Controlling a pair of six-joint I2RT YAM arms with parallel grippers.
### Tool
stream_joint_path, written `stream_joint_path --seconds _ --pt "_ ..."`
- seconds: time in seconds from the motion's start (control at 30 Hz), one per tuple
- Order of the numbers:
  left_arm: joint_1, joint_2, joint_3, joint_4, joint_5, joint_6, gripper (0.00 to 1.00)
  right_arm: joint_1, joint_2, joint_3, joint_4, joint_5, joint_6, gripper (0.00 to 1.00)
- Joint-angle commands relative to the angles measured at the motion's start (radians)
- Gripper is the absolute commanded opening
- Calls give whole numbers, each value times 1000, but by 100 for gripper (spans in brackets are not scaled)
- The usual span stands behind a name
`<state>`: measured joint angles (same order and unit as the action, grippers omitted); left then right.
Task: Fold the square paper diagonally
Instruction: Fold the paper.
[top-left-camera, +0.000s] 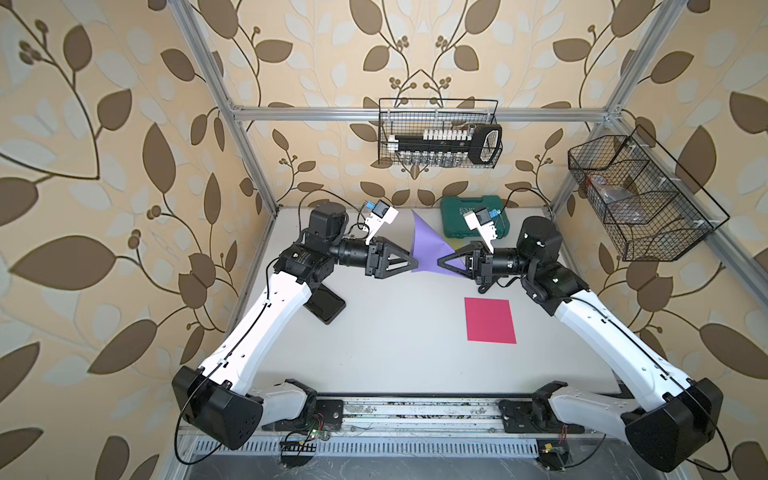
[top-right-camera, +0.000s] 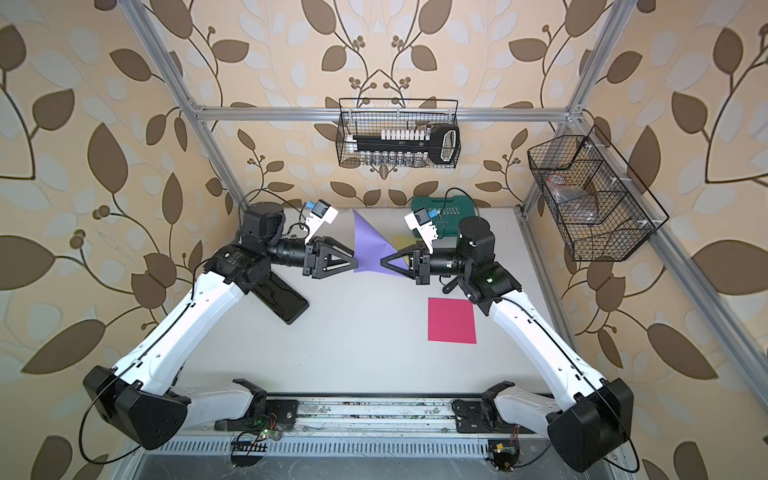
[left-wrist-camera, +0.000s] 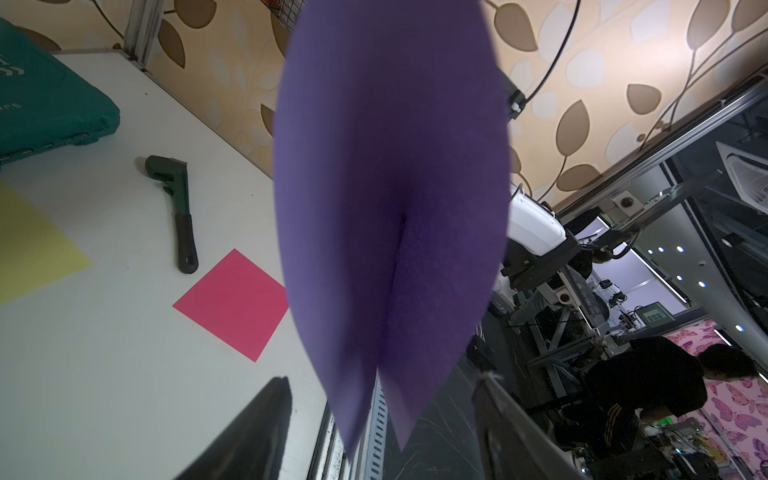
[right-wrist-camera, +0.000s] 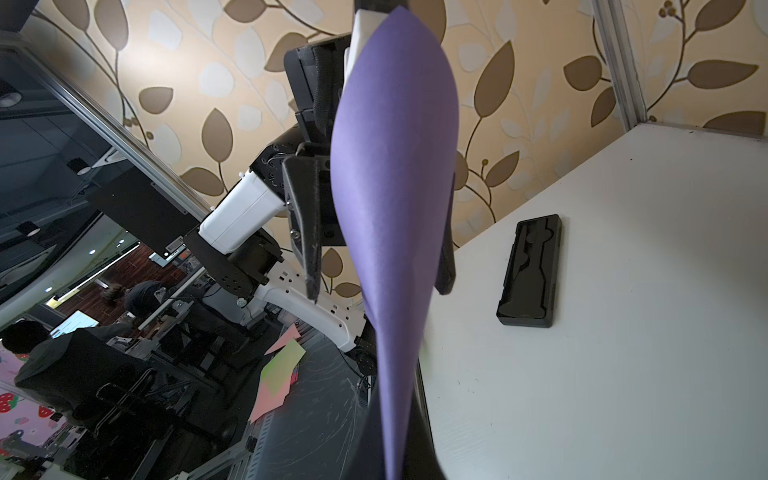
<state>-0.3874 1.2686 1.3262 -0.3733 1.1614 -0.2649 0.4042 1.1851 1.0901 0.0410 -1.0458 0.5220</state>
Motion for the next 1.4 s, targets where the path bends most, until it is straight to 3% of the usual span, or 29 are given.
stream_joint_path --seconds 0.0,0.33,0.6,0.67,0.73,0.8,1.0,1.2,1.37 --pt "-13 -7 35 24 -4 9 61 8 -21 -1 24 38 -32 5" --pt "-21 -8 31 29 -6 12 22 20 -46 -30 68 97 -37 7" --pt "-28 -5 36 17 -30 23 12 27 -51 -40 67 107 -39 8" --pt "-28 -6 44 0 -45 37 5 26 -53 -41 60 110 -42 12" --pt "-28 -6 46 -9 -51 45 0 27 -55 -37 45 108 -48 25" --pt "-28 -6 45 -10 -48 50 0 27 -55 -24 4 102 -69 36" --pt "-28 0 61 -55 -5 117 0 25 -52 3 -44 47 -102 48" --pt "-28 2 65 -110 54 231 0 18 -11 49 -70 -17 -82 47" --pt "-29 13 68 -159 46 329 0 8 19 80 -72 -61 -49 38"
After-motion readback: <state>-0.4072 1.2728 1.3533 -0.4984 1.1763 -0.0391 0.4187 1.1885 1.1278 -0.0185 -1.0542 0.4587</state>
